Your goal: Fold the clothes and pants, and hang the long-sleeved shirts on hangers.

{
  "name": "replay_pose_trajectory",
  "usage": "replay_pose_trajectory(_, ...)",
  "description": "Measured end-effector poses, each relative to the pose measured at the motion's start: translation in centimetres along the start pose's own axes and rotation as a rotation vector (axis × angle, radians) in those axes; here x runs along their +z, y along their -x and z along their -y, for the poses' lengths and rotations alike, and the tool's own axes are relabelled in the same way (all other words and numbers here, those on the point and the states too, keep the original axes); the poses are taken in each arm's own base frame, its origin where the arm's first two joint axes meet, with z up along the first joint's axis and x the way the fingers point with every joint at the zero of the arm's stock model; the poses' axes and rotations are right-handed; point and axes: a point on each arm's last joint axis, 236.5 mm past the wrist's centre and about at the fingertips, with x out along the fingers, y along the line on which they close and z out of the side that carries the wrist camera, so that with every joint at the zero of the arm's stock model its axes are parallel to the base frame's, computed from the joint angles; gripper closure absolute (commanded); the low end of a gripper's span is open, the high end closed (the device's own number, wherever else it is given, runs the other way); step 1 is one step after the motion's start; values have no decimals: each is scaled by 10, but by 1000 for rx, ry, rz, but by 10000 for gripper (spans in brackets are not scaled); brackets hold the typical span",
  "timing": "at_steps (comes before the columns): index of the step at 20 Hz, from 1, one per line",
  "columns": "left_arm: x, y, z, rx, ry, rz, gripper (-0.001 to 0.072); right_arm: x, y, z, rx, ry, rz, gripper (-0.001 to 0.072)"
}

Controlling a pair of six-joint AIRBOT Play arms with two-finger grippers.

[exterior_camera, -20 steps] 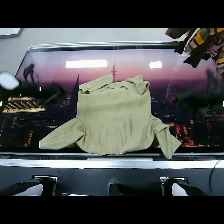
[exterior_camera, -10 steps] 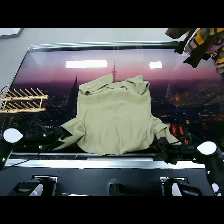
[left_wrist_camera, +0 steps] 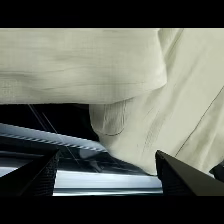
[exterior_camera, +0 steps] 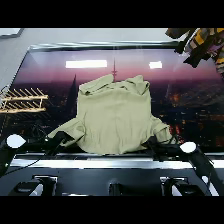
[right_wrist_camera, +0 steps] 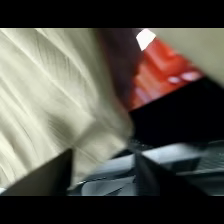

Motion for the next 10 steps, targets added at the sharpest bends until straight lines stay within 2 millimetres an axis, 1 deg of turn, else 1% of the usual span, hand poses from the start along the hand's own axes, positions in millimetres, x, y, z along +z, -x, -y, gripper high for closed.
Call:
replay_pose_trajectory(1, -1, 0, 0, 1, 10, -5, 13, 0, -6, -3, 2, 1, 6, 479)
replay_pose_trajectory(2, -4, 0, -1, 5, 12, -16, 12, 1, -11, -4, 0, 1, 15, 589)
replay_pose_trajectory(3, -6, -1, -1, 7, 10, -23, 12, 2, -14, -4, -5, 4, 24, 610)
replay_pose_trajectory(4, -9, -2, -1, 7, 7, -30, 12, 4, -16, -4, -9, 9, 36, 679)
replay_pose_trajectory(7, -23, -10, -5, 27, 8, -70, 12, 8, -17, -2, -25, 10, 62, 679)
replay_pose_trajectory(10, -42, -24, -15, 62, 24, -120, 12, 9, -15, -1, -37, 26, 77, 679)
